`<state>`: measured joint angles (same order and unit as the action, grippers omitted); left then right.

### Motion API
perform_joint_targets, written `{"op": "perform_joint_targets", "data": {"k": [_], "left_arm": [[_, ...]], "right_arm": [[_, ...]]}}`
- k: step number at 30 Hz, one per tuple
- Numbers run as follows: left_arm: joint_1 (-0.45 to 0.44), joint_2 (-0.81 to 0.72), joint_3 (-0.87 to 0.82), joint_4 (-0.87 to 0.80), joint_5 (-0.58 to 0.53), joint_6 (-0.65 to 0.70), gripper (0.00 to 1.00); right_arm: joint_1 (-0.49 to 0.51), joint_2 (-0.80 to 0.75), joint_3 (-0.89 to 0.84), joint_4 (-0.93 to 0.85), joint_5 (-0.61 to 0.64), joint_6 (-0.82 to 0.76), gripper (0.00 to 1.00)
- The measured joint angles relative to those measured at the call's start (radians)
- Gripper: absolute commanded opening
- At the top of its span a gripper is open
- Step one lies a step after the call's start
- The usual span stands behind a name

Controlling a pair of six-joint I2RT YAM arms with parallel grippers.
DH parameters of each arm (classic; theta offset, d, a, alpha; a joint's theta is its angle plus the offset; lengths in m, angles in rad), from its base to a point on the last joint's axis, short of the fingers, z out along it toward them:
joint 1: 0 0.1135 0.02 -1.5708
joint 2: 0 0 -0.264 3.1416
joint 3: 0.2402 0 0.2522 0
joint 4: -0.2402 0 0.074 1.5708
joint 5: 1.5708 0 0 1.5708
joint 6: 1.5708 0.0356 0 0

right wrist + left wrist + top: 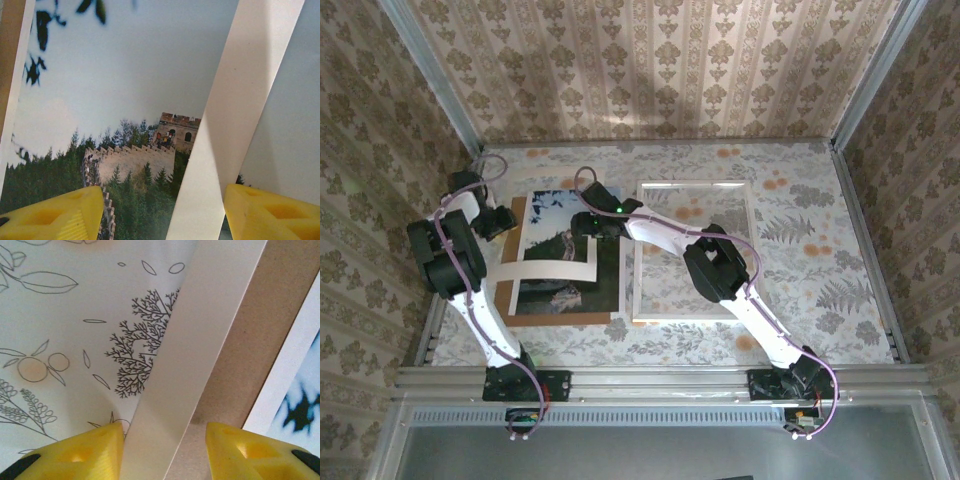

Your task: Put the photo into the frame

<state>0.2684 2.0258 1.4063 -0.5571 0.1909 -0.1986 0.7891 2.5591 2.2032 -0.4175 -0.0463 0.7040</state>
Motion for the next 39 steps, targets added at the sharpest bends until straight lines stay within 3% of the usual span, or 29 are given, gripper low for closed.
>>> {"op": "perform_joint_targets", "data": {"k": [17,30,39], "left_arm": [[-0.050,0.001,0.026,-0.077,-0.128,0.069,0.19],[-0.077,-0.003,0.043,-0.094,-0.239,0.092,0.07],[-0.119,-0.004,0.045,-0.114,-0.337,0.103,0.00]], "right_arm": [[-0.006,0.002,0.012,-0.022,-0.010,-0.002,0.59],[-0.006,0.008,0.023,-0.042,-0.008,-0.010,0.58],[-0.010,0.000,0.023,-0.062,-0.013,-0.048,0.69]]}}
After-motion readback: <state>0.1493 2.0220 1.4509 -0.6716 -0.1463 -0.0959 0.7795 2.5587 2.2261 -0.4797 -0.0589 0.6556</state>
